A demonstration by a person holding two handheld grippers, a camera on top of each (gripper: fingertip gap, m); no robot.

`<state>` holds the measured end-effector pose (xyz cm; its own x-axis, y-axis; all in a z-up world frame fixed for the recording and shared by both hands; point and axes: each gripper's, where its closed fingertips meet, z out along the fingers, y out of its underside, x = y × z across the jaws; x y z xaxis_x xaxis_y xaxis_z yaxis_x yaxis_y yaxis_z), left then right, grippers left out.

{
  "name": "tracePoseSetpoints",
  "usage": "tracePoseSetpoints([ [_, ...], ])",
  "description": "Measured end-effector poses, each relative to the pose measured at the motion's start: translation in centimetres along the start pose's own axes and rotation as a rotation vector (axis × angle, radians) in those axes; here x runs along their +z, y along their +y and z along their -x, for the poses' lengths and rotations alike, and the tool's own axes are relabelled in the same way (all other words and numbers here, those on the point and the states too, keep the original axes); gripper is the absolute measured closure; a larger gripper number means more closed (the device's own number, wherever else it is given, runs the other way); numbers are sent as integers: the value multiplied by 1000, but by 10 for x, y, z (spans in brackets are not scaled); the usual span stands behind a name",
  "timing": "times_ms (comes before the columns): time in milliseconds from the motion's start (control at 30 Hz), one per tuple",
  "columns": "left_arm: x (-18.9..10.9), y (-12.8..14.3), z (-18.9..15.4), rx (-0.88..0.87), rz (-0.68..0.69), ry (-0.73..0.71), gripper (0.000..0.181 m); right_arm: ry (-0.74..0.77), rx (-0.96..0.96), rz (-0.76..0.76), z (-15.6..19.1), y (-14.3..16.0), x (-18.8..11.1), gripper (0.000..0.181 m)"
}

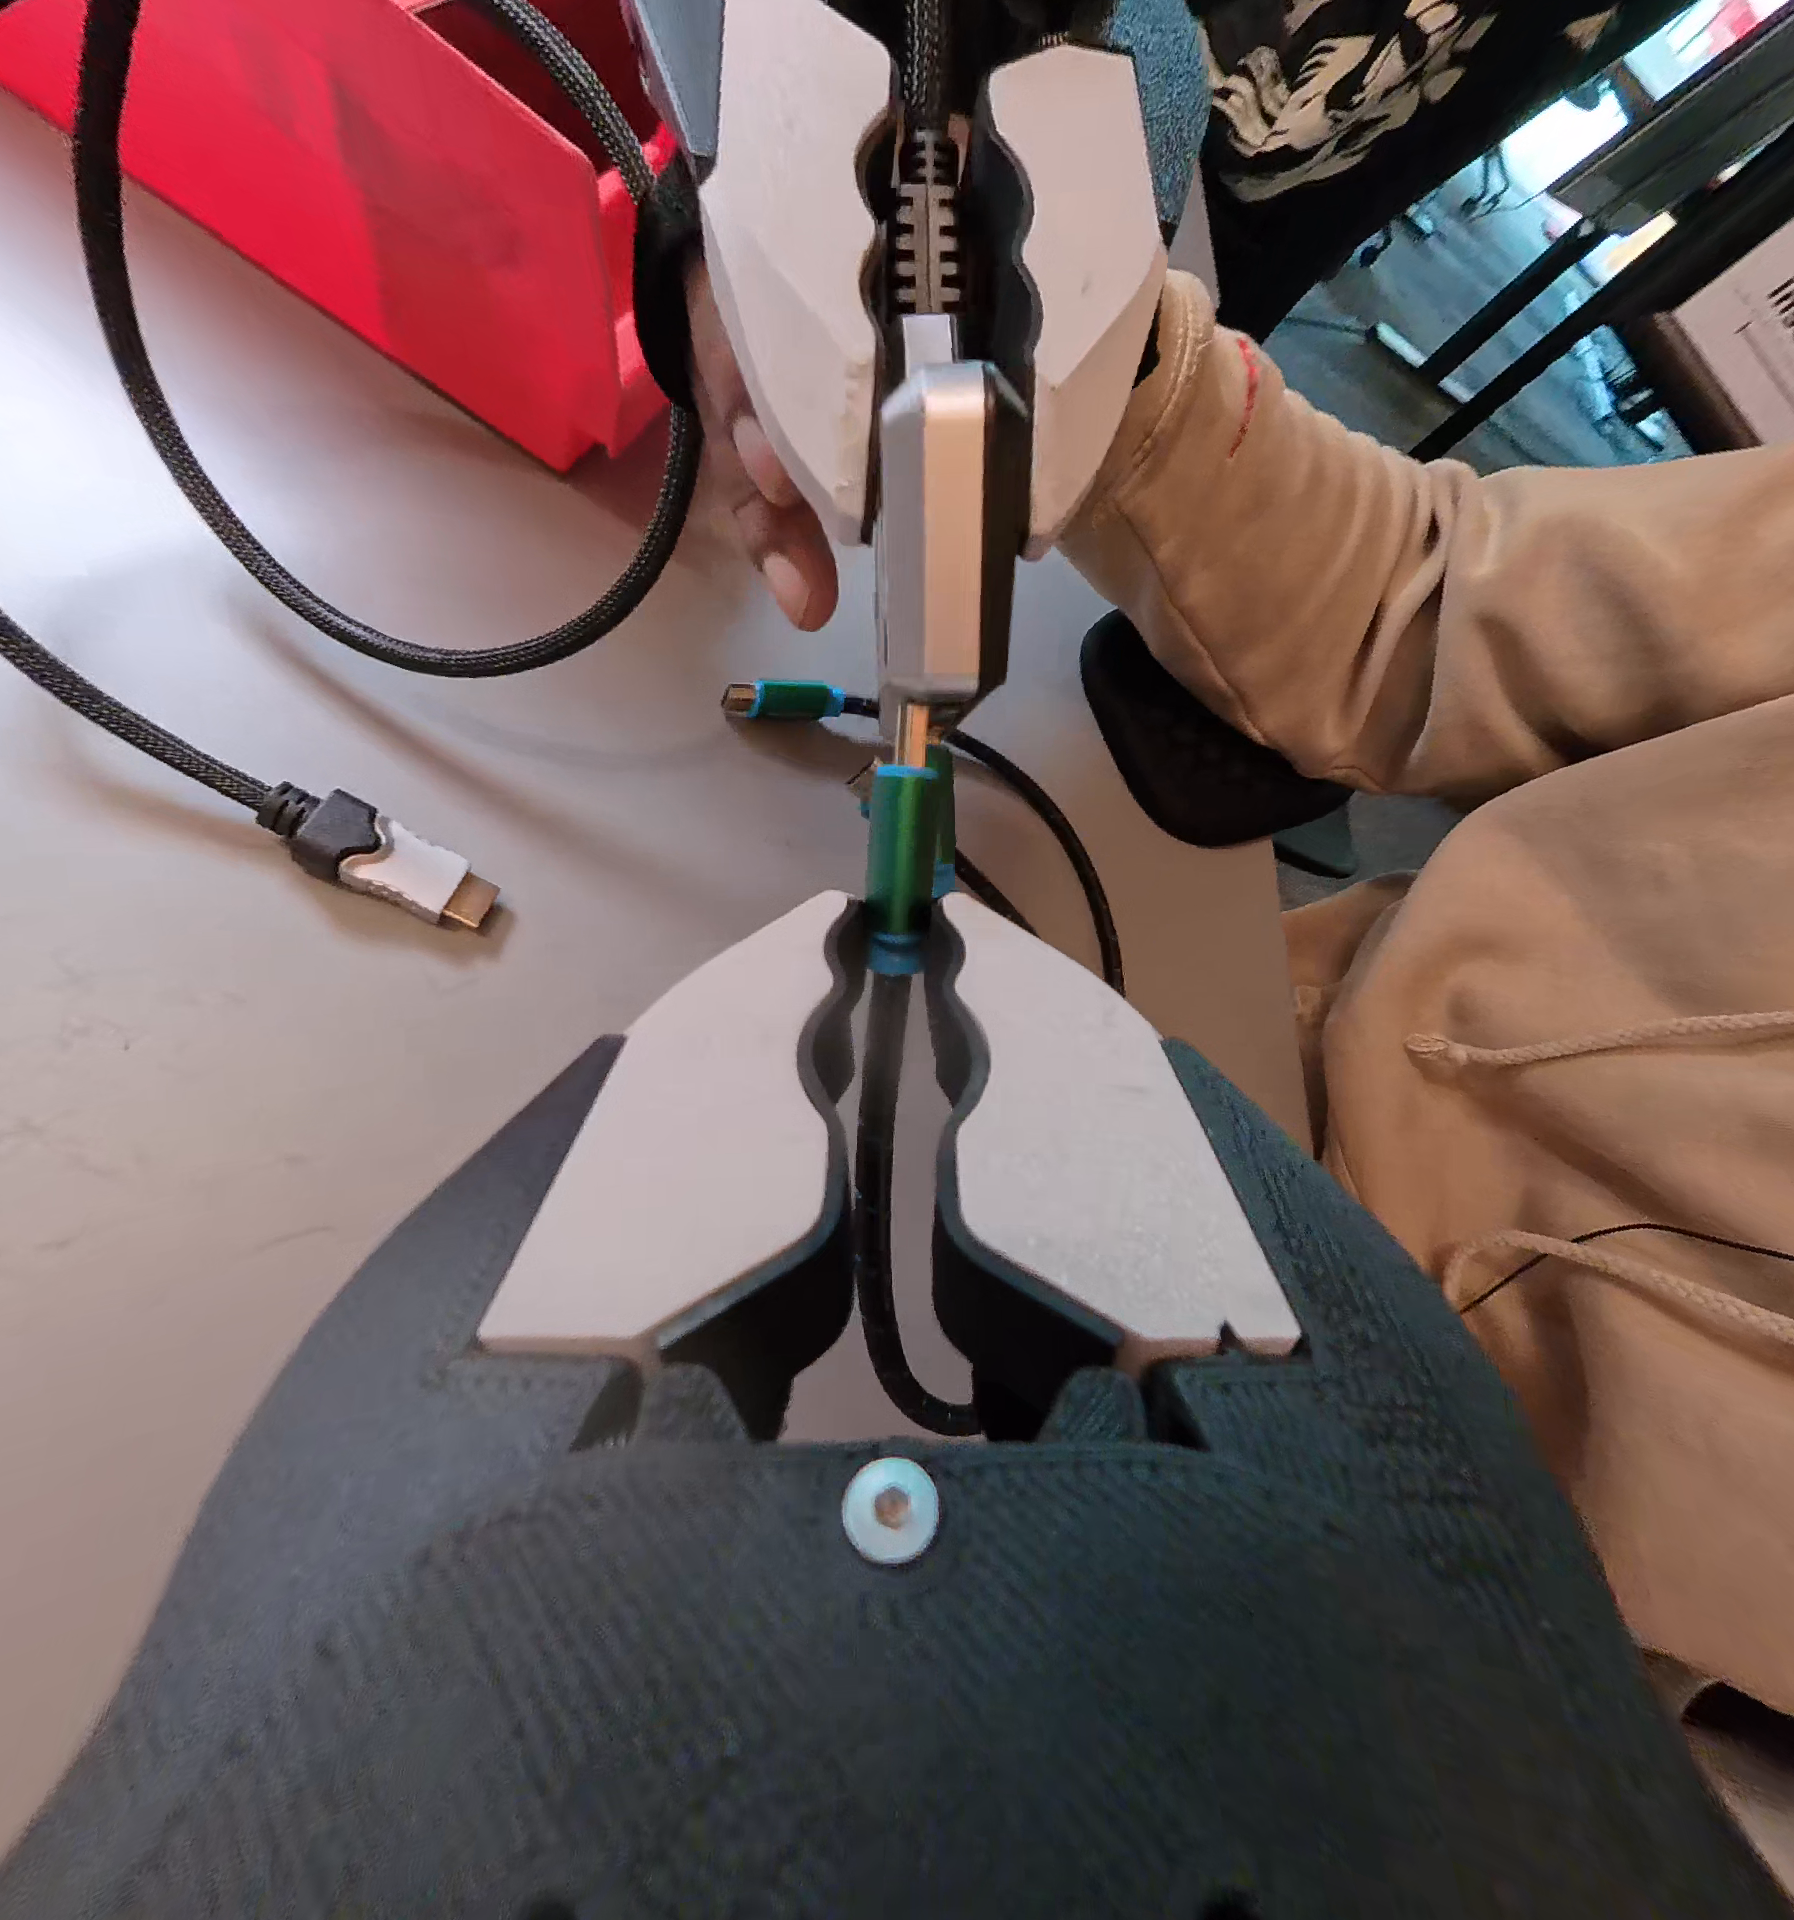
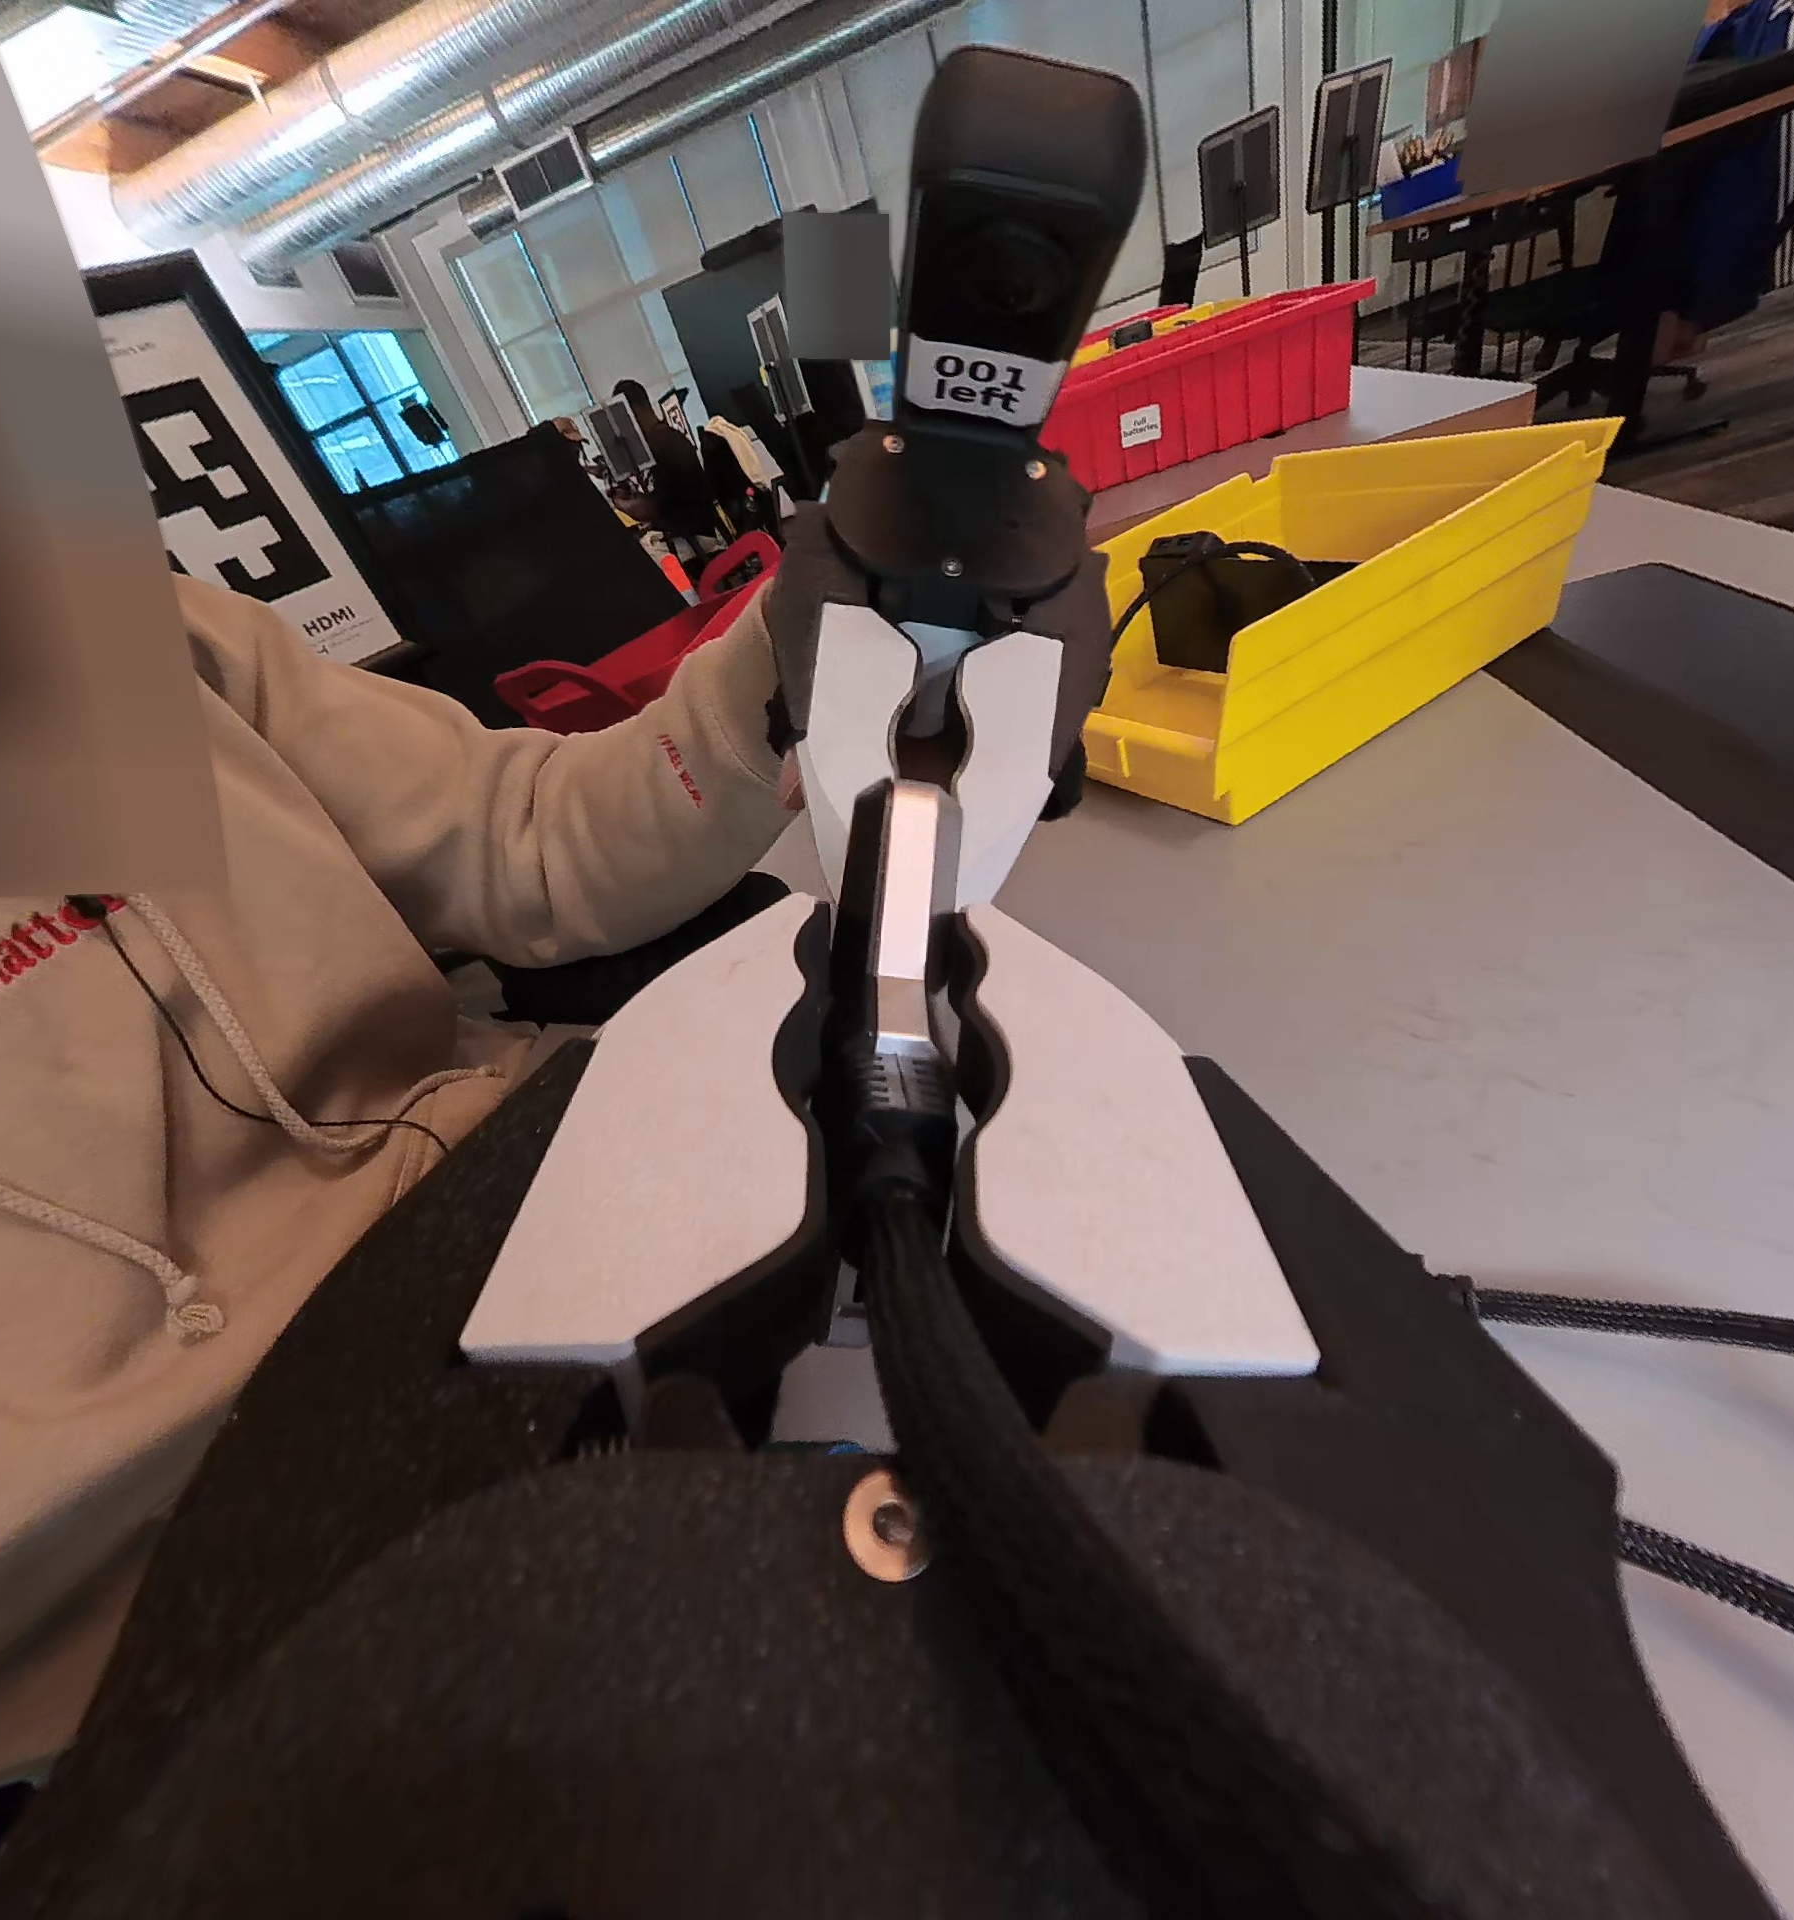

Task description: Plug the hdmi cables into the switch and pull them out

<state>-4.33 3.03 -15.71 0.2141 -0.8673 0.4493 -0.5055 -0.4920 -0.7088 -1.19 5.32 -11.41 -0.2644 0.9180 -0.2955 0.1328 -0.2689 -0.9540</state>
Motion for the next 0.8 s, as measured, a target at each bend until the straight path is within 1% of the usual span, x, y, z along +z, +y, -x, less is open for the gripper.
tracePoseSetpoints([
  [100, -1, -2, -7, -8, -22, 60, 170, 1, -10, -6, 1, -2, 0, 160],
  [167, -1, -3, -9, -15, -29, 73, 169, -2, -12, -11, 1, -2, -1, 160],
  [367, -1, -4, -7, -16, -23, 47, 170, 2, -3, -6, 1, -1, 0, 160],
  [500, -1, -8, -5, 10, -51, 31, 170, 37, 7, 2, -3, -2, 1, 160],
  [700, 1, -13, -3, -33, -142, 144, 171, 74, 23, 33, -6, 0, 2, 159],
  [800, 10, -6, -3, -16, -108, 166, 171, 49, 68, 68, -7, 9, 0, 159],
])
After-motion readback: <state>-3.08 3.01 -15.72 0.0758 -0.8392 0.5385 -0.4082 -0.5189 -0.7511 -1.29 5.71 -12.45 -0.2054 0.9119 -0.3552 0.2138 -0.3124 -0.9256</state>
